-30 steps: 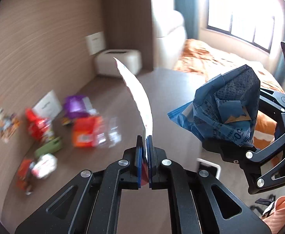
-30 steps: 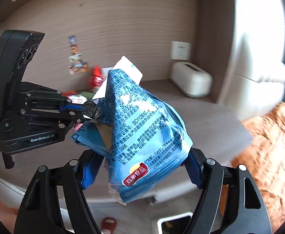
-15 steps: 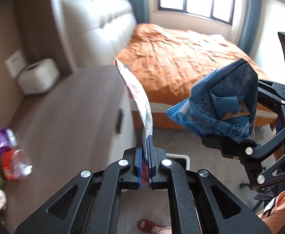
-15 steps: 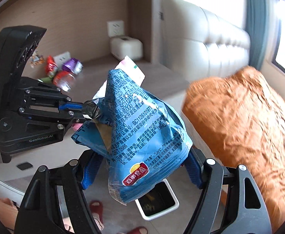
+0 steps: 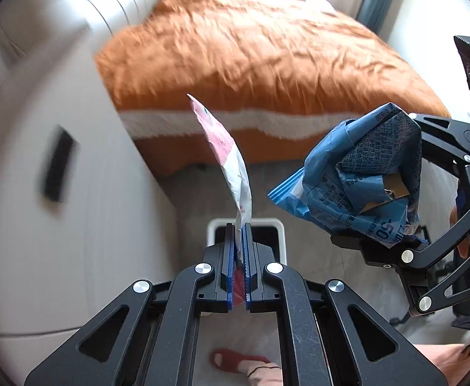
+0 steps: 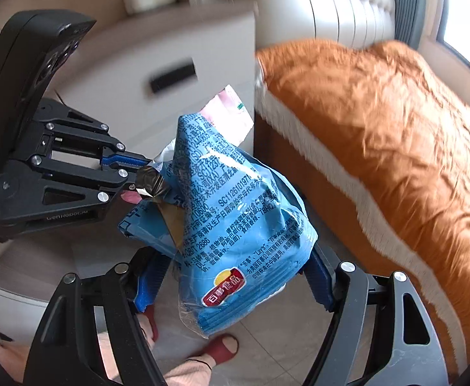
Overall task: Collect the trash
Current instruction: 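Carry the tube and chip bag over the white bin with both tools, then open both tools to drop the tube and chip bag into the bin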
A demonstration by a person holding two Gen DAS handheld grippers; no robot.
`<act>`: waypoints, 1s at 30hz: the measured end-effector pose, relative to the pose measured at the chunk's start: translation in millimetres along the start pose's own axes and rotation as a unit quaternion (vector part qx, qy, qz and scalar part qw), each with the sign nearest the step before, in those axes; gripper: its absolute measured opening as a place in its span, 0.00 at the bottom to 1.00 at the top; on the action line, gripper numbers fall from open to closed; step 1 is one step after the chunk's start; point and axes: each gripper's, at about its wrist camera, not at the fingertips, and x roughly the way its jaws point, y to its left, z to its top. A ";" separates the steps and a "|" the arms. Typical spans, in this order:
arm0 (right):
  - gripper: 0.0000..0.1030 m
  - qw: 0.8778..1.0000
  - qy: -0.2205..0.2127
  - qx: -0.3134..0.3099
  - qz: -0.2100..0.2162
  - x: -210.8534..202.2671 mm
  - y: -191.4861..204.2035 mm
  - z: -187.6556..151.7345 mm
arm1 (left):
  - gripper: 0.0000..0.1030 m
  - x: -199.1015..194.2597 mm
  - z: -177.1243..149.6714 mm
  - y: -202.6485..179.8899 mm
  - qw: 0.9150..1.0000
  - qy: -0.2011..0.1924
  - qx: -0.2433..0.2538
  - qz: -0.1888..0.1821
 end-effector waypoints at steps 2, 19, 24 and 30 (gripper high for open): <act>0.73 1.000 0.015 0.000 0.000 28.9 -5.8 -15.2 | 0.04 42.8 -8.6 1.0 1.000 0.022 0.004 -0.009; 0.96 0.991 0.129 -0.032 0.020 264.7 -36.5 -140.3 | 0.77 302.9 -95.5 15.2 0.989 0.135 0.029 -0.060; 0.96 0.988 0.147 -0.049 0.003 281.6 -38.7 -155.9 | 0.94 325.9 -106.8 14.3 0.988 0.140 0.046 -0.049; 0.96 0.988 0.146 -0.048 0.002 273.1 -33.6 -149.2 | 0.95 319.3 -103.4 14.6 0.988 0.138 0.040 -0.049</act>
